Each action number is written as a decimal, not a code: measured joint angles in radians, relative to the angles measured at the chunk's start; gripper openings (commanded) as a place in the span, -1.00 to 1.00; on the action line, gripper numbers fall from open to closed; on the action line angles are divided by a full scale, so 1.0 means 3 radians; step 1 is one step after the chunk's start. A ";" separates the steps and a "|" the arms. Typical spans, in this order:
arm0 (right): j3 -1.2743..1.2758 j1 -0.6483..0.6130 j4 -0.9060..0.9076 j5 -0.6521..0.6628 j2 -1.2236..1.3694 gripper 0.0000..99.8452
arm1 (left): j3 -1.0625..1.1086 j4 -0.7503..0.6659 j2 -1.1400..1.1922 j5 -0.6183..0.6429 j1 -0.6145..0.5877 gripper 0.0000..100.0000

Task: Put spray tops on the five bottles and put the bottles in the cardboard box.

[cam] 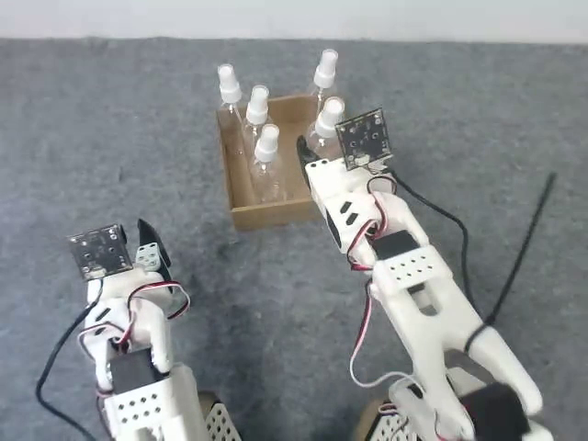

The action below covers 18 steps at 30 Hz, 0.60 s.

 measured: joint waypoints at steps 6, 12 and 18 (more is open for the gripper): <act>0.0000 0.0000 -0.0266 0.0000 0.0327 -0.99 | 0.0000 0.0000 0.0000 0.0000 0.0000 -0.81; 0.0000 0.0000 -0.0450 0.0000 0.0604 -0.99 | 0.0000 0.0000 0.0000 0.0000 0.0000 -0.81; -0.0128 0.0000 -0.0537 0.0000 0.0931 -0.99 | 0.0000 0.0000 0.0000 0.0000 0.0000 -0.81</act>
